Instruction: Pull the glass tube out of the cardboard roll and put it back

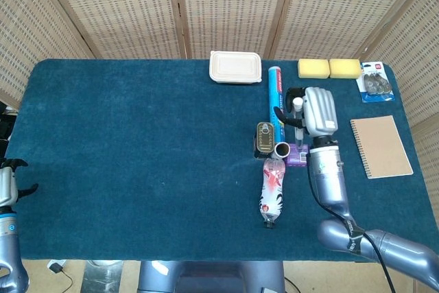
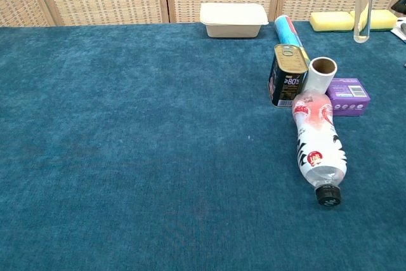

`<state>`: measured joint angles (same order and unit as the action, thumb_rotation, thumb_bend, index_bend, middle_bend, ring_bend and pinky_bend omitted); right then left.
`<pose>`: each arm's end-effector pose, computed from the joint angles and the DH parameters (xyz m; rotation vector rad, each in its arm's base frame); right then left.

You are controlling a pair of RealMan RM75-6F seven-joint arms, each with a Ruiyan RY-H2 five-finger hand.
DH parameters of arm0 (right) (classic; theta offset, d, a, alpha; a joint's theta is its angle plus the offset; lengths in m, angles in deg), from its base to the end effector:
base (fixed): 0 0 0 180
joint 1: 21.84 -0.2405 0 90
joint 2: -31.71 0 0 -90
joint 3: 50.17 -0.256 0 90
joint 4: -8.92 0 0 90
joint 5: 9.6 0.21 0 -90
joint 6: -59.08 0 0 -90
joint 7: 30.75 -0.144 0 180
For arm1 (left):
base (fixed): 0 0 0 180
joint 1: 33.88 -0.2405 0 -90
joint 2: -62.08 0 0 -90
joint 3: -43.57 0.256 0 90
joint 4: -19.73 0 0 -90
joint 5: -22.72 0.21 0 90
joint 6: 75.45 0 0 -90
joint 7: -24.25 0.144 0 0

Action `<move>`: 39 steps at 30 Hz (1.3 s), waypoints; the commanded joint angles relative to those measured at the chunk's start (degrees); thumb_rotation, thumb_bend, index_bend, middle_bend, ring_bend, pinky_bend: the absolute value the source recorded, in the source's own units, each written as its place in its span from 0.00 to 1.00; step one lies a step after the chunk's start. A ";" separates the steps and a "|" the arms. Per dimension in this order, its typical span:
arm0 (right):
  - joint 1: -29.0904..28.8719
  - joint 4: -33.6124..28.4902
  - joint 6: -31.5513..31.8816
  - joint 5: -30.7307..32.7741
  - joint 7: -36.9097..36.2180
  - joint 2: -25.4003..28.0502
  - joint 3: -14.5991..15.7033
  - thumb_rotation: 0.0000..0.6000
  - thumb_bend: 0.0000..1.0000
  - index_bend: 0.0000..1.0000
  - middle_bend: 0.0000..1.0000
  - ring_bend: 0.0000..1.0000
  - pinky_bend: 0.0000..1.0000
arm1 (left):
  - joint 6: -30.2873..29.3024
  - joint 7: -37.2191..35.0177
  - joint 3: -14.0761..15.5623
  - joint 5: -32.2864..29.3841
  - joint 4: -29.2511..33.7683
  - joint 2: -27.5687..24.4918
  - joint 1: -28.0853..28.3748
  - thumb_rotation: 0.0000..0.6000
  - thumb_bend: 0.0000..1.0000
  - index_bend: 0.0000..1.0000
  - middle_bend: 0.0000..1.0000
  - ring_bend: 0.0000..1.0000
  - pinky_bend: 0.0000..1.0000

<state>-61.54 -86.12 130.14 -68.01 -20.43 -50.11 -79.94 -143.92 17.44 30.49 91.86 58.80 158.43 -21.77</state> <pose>-0.1031 -0.3856 0.1157 1.2402 -1.0166 1.4665 -0.4341 0.2476 0.0899 -1.0830 -0.9381 -0.6212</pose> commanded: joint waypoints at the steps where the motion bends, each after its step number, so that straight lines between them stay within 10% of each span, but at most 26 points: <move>1: 0.57 7.57 -1.44 5.84 -1.68 2.65 -2.66 1.00 0.32 0.79 0.99 1.00 0.95 | 0.08 -0.08 0.01 0.02 -0.08 -0.01 0.04 1.00 0.11 0.40 0.37 0.20 0.30; 6: -0.32 10.97 -2.15 11.36 -0.91 3.06 -4.95 1.00 0.32 0.79 0.99 1.00 0.95 | 0.02 0.02 0.02 0.06 -0.08 0.04 0.09 1.00 0.11 0.40 0.37 0.20 0.30; 14: 4.37 -4.98 -1.14 -2.10 -3.10 6.43 4.95 1.00 0.33 0.80 0.99 0.99 0.94 | -0.16 0.36 -0.03 -0.05 0.12 0.05 0.00 1.00 0.11 0.40 0.37 0.20 0.30; 22: 1.25 12.34 -3.70 13.47 -1.50 5.03 -2.12 1.00 0.33 0.80 0.99 0.99 0.94 | -0.02 -0.04 0.02 0.05 -0.07 0.04 0.05 1.00 0.11 0.40 0.37 0.20 0.30; 30: 3.66 0.66 -1.03 -2.57 -0.83 8.15 6.37 1.00 0.33 0.80 0.99 0.99 0.92 | -0.17 0.42 -0.04 -0.08 0.18 0.03 -0.01 1.00 0.11 0.40 0.37 0.20 0.30; 39: 2.46 8.18 -2.35 11.61 -2.24 8.30 -1.35 1.00 0.33 0.80 0.99 0.99 0.91 | -0.01 0.12 -0.01 0.00 -0.07 0.07 0.07 1.00 0.11 0.40 0.37 0.20 0.30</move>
<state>-58.77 -82.25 128.31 -61.59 -21.87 -42.58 -78.53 -143.94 17.51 30.49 91.88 58.73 158.48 -21.72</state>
